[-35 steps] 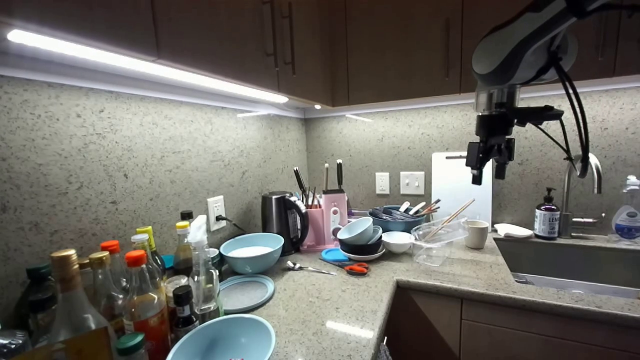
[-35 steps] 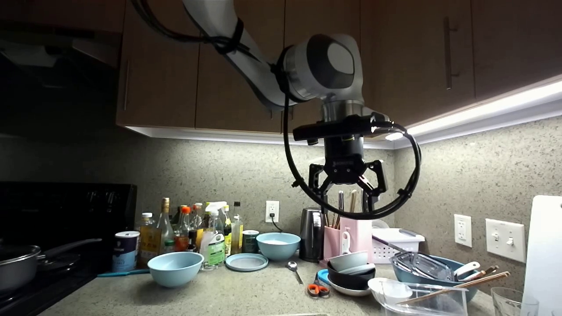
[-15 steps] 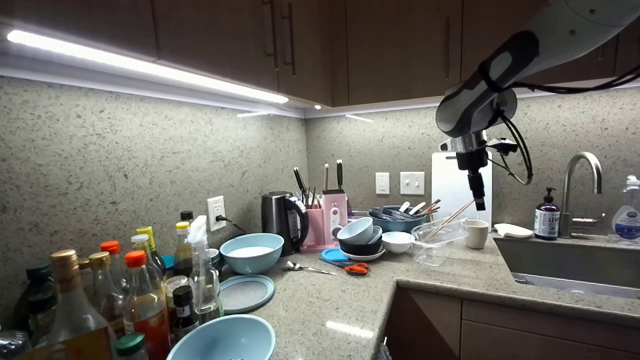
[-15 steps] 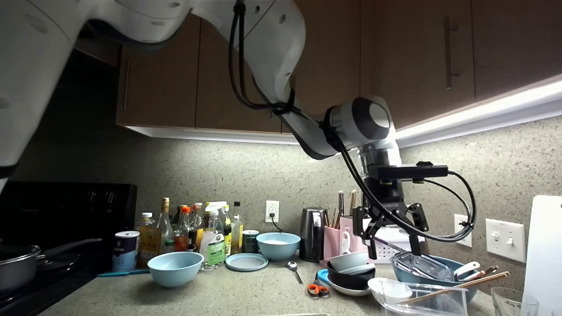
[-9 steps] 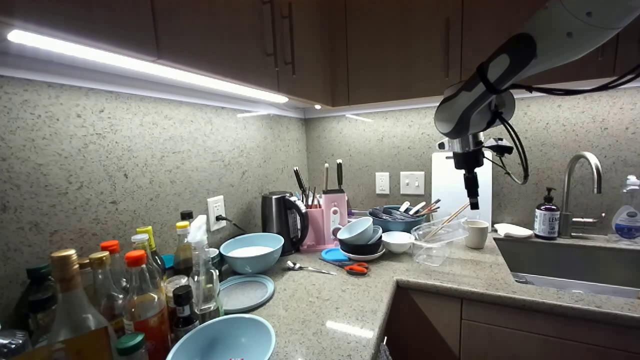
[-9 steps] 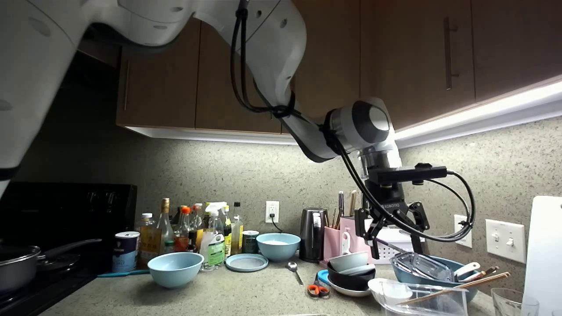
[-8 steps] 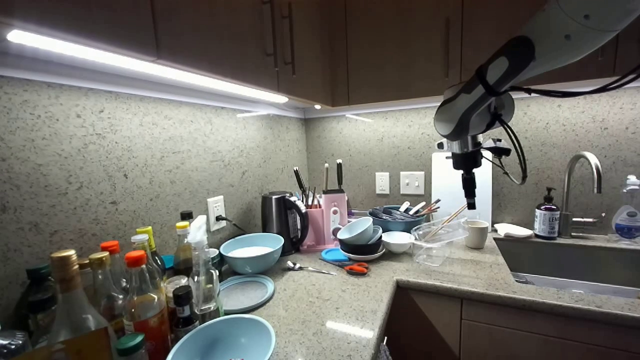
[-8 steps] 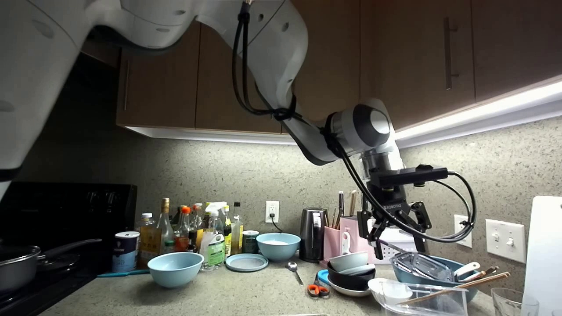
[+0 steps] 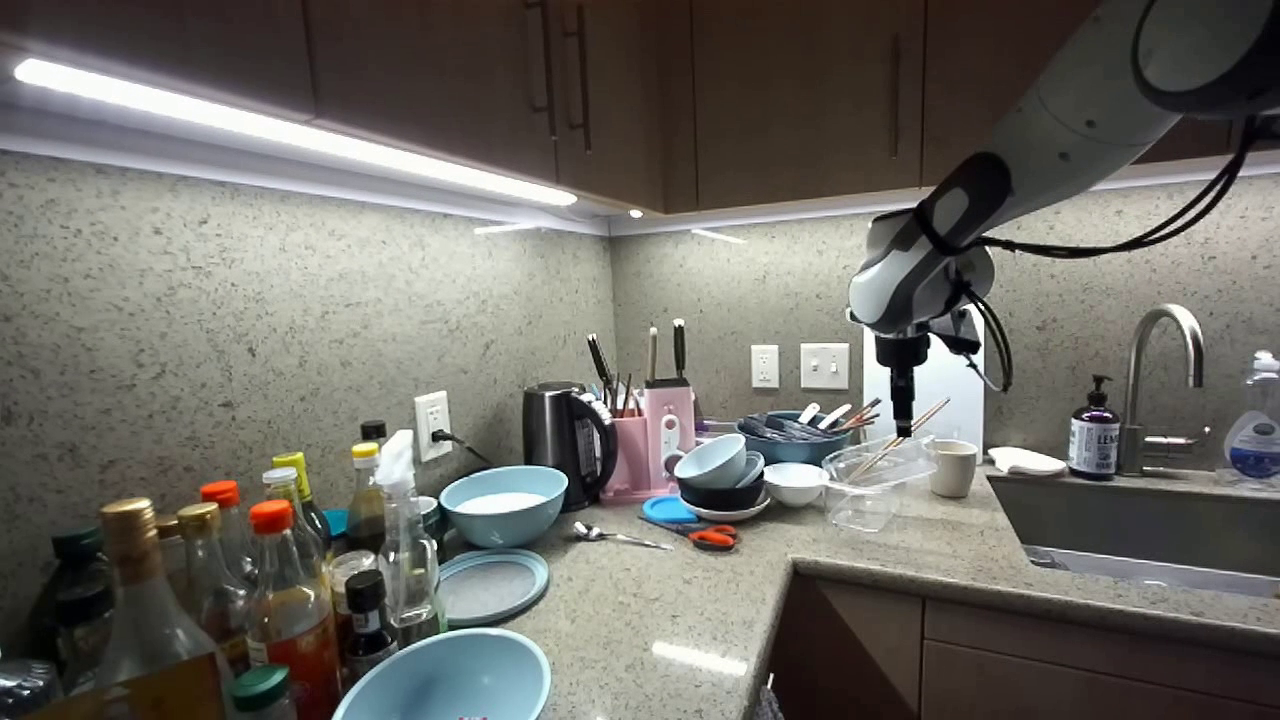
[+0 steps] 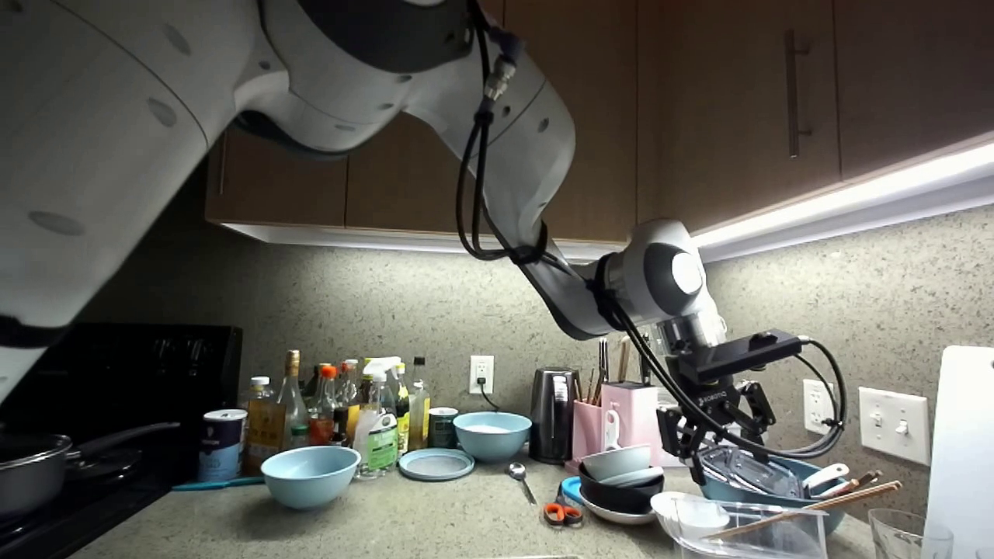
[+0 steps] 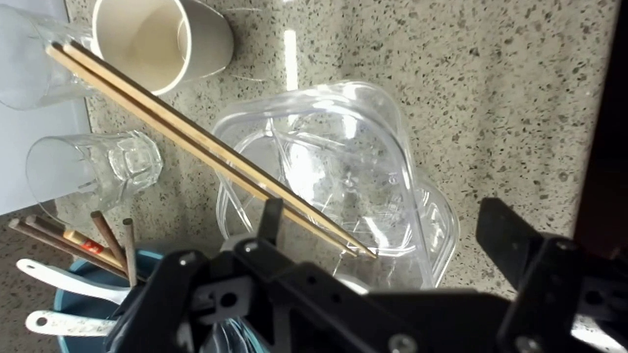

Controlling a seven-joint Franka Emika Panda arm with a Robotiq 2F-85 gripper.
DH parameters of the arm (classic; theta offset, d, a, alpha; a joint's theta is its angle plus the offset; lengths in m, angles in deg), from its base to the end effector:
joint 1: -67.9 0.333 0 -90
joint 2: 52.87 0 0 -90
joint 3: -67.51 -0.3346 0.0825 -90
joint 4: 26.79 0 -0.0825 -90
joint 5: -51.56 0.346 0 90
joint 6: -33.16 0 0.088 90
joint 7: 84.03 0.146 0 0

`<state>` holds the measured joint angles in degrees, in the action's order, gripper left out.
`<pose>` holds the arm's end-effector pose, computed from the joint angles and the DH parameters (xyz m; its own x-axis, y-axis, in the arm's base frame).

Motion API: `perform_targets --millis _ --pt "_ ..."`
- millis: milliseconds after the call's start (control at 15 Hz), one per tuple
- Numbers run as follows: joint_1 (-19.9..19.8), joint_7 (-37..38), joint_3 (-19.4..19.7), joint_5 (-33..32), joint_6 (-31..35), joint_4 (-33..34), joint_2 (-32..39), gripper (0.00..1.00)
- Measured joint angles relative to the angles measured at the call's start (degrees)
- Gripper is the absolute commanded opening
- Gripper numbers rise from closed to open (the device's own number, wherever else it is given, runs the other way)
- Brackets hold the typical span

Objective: Pick up the bowl and put it on the counter

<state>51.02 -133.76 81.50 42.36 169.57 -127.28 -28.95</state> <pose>0.5713 -0.3296 0.3616 0.8961 0.4414 -0.0464 0.4340 -0.8497 0.2996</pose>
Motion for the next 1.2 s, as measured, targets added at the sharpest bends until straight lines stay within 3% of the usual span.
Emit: perform_targets --millis 400,600,667,733,867,1133,1200 --pt "-1.7 -8.1 -2.7 -1.1 -5.4 7.8 7.1 1.00" --pt "-1.8 -10.8 -3.0 -1.2 -12.1 10.6 8.5 1.00" --pt "-1.8 -11.3 -3.0 -1.2 -14.6 11.2 8.6 0.96" --pt "-1.8 -11.8 -3.1 -1.3 -16.8 11.8 8.7 0.74" --pt "-1.8 -12.5 -3.1 -1.3 -20.3 12.8 8.9 0.69" --pt "-1.9 -14.5 -3.4 -1.3 -25.2 14.8 9.3 0.42" --pt "-1.9 -15.0 -3.4 -1.3 -25.8 15.2 9.4 0.84"
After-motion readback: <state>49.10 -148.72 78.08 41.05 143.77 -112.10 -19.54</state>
